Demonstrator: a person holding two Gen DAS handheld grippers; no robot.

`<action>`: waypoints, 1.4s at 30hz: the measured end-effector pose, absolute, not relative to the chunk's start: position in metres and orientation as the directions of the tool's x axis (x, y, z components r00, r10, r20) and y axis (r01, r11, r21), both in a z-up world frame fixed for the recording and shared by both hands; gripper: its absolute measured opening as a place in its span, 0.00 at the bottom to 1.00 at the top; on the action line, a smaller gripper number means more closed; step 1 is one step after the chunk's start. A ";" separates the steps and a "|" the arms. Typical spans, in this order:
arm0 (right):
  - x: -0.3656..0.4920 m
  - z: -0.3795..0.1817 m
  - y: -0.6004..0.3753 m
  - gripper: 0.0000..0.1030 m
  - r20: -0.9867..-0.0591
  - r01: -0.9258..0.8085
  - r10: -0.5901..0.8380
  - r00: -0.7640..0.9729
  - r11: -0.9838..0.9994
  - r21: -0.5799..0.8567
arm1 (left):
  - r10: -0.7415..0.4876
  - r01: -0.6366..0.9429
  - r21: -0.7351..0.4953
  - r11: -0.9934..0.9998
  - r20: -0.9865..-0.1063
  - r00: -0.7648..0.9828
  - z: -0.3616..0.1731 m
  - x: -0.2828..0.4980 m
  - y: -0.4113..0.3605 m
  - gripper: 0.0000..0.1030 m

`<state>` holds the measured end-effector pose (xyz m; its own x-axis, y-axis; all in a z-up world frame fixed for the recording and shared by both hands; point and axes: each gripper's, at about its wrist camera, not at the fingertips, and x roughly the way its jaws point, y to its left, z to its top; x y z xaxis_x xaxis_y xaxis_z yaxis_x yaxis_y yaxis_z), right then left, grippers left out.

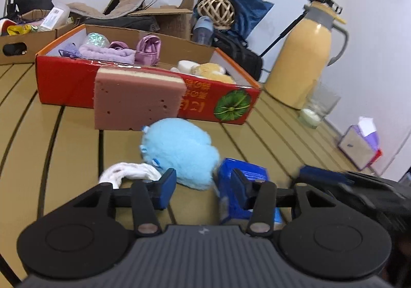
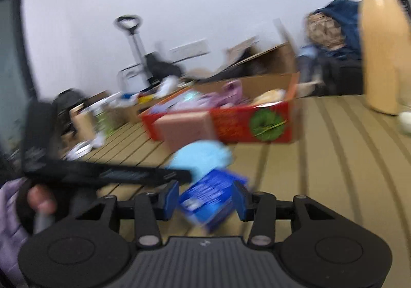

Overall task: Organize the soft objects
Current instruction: 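Grasp the blue tissue pack with the right gripper while the left gripper grasps it too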

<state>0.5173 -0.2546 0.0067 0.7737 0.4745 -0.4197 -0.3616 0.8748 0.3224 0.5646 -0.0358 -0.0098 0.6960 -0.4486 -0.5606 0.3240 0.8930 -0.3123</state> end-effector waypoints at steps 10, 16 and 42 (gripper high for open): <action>0.584 -0.001 -0.264 0.45 -0.473 -0.344 0.497 0.727 0.861 0.375 | -0.498 0.420 -0.279 0.863 -0.601 0.625 -0.019 0.555 -0.049 0.56; 0.585 -0.018 -0.252 0.27 -0.504 -0.374 0.566 0.652 0.818 0.437 | -0.433 0.337 -0.273 0.901 -0.596 0.677 -0.019 0.562 -0.022 0.51; 0.548 -0.017 -0.244 0.29 -0.454 -0.274 0.523 0.722 0.818 0.506 | -0.507 0.238 -0.479 0.845 -0.574 0.644 -0.019 0.566 0.000 0.35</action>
